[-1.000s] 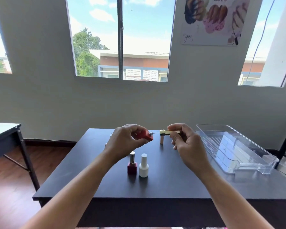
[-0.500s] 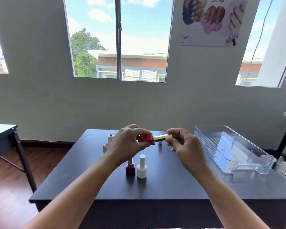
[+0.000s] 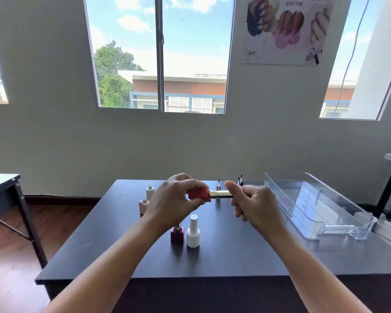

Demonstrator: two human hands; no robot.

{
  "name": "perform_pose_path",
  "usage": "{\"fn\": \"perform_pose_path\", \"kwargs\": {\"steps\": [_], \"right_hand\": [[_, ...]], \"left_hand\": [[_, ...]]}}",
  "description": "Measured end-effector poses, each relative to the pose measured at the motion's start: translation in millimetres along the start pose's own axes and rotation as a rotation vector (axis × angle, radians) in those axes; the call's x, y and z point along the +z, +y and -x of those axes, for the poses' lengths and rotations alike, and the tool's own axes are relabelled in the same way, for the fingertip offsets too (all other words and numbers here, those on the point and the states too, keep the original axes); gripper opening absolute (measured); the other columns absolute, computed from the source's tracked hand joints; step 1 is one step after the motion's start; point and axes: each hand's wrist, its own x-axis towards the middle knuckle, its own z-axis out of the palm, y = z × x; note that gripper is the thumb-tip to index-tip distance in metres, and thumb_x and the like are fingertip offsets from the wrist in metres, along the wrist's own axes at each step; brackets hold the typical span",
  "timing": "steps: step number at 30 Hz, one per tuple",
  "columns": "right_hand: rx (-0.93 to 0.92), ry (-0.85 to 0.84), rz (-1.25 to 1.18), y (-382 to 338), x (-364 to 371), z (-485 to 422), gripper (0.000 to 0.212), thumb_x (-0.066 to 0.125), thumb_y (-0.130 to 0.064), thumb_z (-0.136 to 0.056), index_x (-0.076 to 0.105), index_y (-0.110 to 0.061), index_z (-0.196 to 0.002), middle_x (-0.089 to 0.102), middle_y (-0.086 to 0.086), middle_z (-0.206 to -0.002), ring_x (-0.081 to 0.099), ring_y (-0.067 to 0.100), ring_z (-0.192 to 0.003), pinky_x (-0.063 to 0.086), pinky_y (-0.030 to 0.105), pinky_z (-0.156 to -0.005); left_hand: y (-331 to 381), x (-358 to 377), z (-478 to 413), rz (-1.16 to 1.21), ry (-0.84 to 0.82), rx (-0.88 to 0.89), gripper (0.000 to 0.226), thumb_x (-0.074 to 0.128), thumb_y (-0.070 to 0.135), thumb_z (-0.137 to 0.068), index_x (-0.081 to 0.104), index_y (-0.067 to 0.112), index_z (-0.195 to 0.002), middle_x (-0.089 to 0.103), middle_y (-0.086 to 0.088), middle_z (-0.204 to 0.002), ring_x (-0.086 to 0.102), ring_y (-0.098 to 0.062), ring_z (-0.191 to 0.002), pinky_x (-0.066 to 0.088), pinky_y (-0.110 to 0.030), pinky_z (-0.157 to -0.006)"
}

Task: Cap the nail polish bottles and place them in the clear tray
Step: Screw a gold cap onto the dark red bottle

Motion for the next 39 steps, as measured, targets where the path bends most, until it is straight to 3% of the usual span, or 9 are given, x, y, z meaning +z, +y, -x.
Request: {"fn": "perform_pose_path", "kwargs": {"steps": [5, 9, 13, 19, 22, 31, 34, 36, 39], "right_hand": [[0.029, -0.030, 0.096, -0.7, 0.6, -6.0, 0.069, 0.046, -0.077, -0.081, 0.068, -0.017, -0.056, 0.063, 0.000, -0.042, 0.051, 0.008, -0.033, 0.048, 0.028, -0.048], [-0.040, -0.046, 0.060, -1.0, 5.9, -7.5, 0.025, 0.059, -0.056, -0.086, 0.059, -0.031, -0.087, 0.069, -0.004, -0.053, 0.051, 0.002, -0.040, 0.043, 0.022, -0.053], [-0.029, -0.036, -0.082, -5.0, 9.1, -8.7, 0.022, 0.068, -0.047, -0.084, 0.060, -0.029, -0.076, 0.065, -0.002, -0.052, 0.043, 0.003, -0.041, 0.034, 0.020, -0.049], [0.049, -0.137, -0.278, -6.9, 8.3, -5.7, 0.010, 0.073, -0.013, -0.083, 0.070, -0.019, -0.090, 0.071, -0.002, -0.064, 0.048, 0.008, -0.046, 0.041, 0.022, -0.041], [0.066, -0.120, -0.235, -8.4, 7.0, -5.0, 0.006, 0.070, -0.021, -0.086, 0.072, -0.018, -0.082, 0.073, 0.002, -0.065, 0.045, 0.012, -0.045, 0.039, 0.025, -0.042], [0.019, -0.098, 0.126, -1.6, 8.1, -10.0, 0.073, 0.044, -0.071, -0.086, 0.069, -0.012, -0.053, 0.066, -0.006, -0.046, 0.055, 0.001, -0.044, 0.046, 0.027, -0.058], [0.020, -0.152, 0.094, 0.9, 8.1, -11.9, 0.076, 0.040, -0.083, -0.077, 0.075, -0.016, -0.070, 0.069, -0.011, -0.052, 0.054, -0.002, -0.044, 0.041, 0.025, -0.057], [0.022, -0.200, 0.035, 3.0, 9.0, -11.7, 0.065, 0.053, -0.081, -0.070, 0.066, -0.031, -0.111, 0.070, -0.014, -0.062, 0.055, -0.004, -0.051, 0.040, 0.022, -0.061], [-0.033, -0.206, 0.055, 11.1, 10.8, -12.2, 0.042, 0.073, -0.041, -0.077, 0.051, -0.044, -0.112, 0.070, -0.020, -0.076, 0.053, -0.003, -0.058, 0.040, 0.021, -0.066]], "left_hand": [[-1.4, -1.2, 0.2, 0.010, -0.012, -0.008, 0.023, 0.081, 0.021, -0.073, 0.076, 0.040, -0.086, 0.062, 0.016, -0.084, 0.057, 0.003, -0.085, 0.037, -0.002, -0.068], [-4.5, 0.1, -0.8, -0.009, -0.024, -0.026, 0.024, 0.081, 0.021, -0.073, 0.075, 0.041, -0.085, 0.061, 0.016, -0.085, 0.059, 0.001, -0.083, 0.037, -0.005, -0.066], [-6.8, 2.7, -2.0, -0.027, -0.009, -0.028, 0.024, 0.080, 0.025, -0.073, 0.073, 0.043, -0.087, 0.062, 0.016, -0.086, 0.060, 0.001, -0.082, 0.039, -0.009, -0.067], [-11.9, 2.8, -3.2, -0.014, 0.028, -0.045, 0.023, 0.081, 0.027, -0.074, 0.075, 0.041, -0.091, 0.064, 0.015, -0.087, 0.061, -0.001, -0.082, 0.050, -0.022, -0.070], [-14.0, 2.4, -3.5, -0.018, 0.030, -0.030, 0.025, 0.081, 0.026, -0.073, 0.074, 0.041, -0.091, 0.064, 0.016, -0.087, 0.061, -0.001, -0.083, 0.050, -0.021, -0.069], [-17.8, 4.7, -2.6, -0.022, 0.026, 0.013, 0.026, 0.081, 0.024, -0.073, 0.073, 0.040, -0.092, 0.063, 0.017, -0.087, 0.061, -0.001, -0.084, 0.042, -0.009, -0.066], [-19.4, 5.3, -3.3, -0.021, 0.022, 0.001, 0.027, 0.080, 0.026, -0.073, 0.071, 0.042, -0.093, 0.063, 0.018, -0.087, 0.062, -0.001, -0.084, 0.047, -0.015, -0.067], [-20.3, 5.7, -4.3, -0.013, 0.022, -0.006, 0.029, 0.080, 0.026, -0.072, 0.070, 0.043, -0.093, 0.063, 0.019, -0.086, 0.062, 0.000, -0.083, 0.046, -0.014, -0.066], [-20.2, 6.8, -5.6, -0.019, 0.014, -0.001, 0.027, 0.080, 0.026, -0.072, 0.071, 0.043, -0.091, 0.062, 0.018, -0.085, 0.062, 0.000, -0.082, 0.045, -0.013, -0.066]]}}
